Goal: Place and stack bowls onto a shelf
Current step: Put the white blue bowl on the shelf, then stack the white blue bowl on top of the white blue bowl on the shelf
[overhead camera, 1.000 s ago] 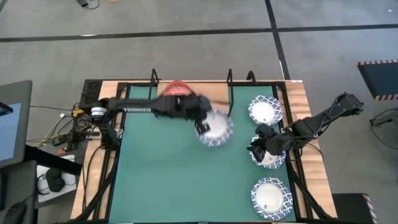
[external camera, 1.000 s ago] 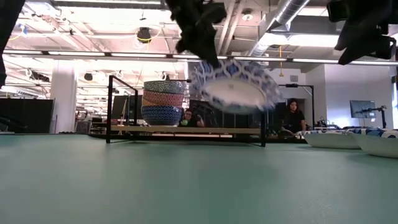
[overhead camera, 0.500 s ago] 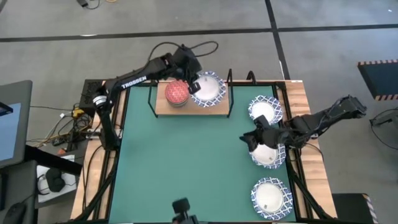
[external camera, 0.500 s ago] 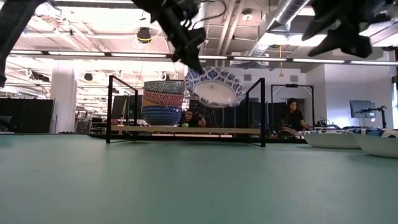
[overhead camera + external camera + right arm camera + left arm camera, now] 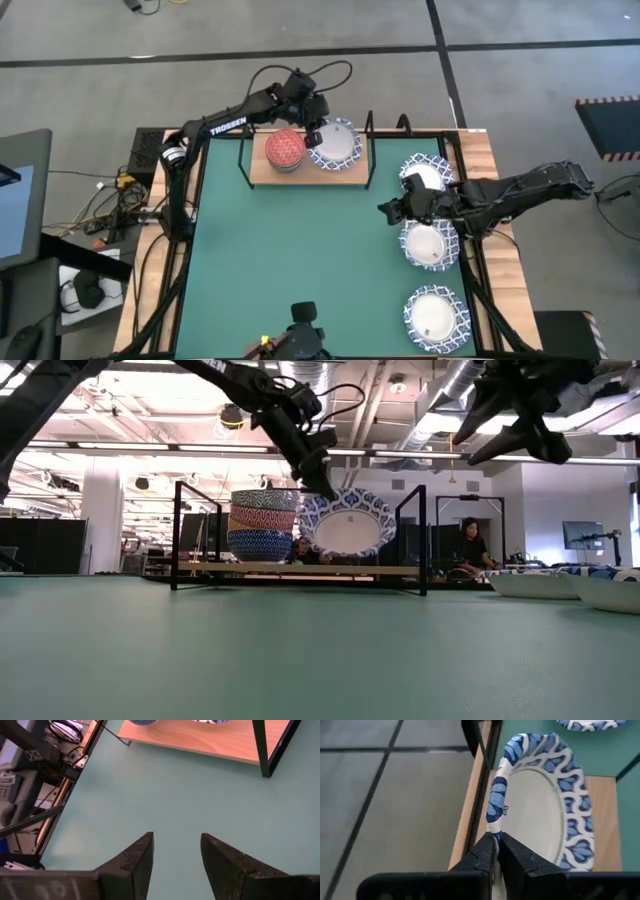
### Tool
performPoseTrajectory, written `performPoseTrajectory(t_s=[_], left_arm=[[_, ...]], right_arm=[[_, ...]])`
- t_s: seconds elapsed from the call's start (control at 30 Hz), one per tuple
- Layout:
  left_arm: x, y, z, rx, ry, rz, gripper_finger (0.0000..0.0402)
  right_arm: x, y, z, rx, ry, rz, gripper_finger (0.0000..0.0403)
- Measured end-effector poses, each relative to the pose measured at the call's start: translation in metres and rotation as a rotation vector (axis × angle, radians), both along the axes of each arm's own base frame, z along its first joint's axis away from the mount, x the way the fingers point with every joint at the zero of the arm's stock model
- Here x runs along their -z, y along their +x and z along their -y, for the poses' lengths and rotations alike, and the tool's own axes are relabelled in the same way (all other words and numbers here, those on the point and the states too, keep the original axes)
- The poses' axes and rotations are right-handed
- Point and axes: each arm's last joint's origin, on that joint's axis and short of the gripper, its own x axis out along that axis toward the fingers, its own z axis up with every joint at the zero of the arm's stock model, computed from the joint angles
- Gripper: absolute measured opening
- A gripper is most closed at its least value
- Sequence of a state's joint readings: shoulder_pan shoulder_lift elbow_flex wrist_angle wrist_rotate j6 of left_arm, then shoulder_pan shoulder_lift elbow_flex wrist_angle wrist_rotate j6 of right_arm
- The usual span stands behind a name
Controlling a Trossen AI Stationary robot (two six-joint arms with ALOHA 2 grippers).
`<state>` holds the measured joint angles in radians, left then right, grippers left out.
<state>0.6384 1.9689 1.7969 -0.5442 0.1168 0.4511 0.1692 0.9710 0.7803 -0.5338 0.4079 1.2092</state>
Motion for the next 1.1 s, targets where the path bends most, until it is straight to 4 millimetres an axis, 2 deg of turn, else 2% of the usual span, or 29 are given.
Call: performPoseTrajectory(t_s=[0.17, 0.37, 0.6, 0.8, 0.9, 1.1], left_arm=[[0.013, 0.006, -0.002, 0.076, -0.016, -0.011, 0.0016], [0.025, 0.013, -0.005, 0.09, -0.01, -0.023, 0.003], [0.021, 0.015, -0.009, 0.045, 0.04, 0.01, 0.0095], [0.019, 0.014, -0.011, -0.008, 0.076, 0.005, 0.0152], [0.006, 0.013, -0.011, -0.023, 0.075, 0.016, 0.0164], [-0.049, 0.011, -0.009, -0.047, 0.053, 0.138, 0.0166]], right_arm=[[-0.001, -0.001, 0.001, 0.001, 0.017, 0.005, 0.0189], [-0.009, 0.001, 0.001, 0.004, 0.024, 0.026, 0.0189], [-0.01, 0.0, 0.006, 0.03, 0.024, 0.025, 0.0189], [-0.005, -0.004, 0.015, 0.075, 0.029, -0.042, 0.0189], [0.0, -0.008, 0.023, 0.113, 0.058, -0.111, 0.0189], [0.013, -0.029, 0.045, 0.25, 0.156, -0.335, 0.0189]])
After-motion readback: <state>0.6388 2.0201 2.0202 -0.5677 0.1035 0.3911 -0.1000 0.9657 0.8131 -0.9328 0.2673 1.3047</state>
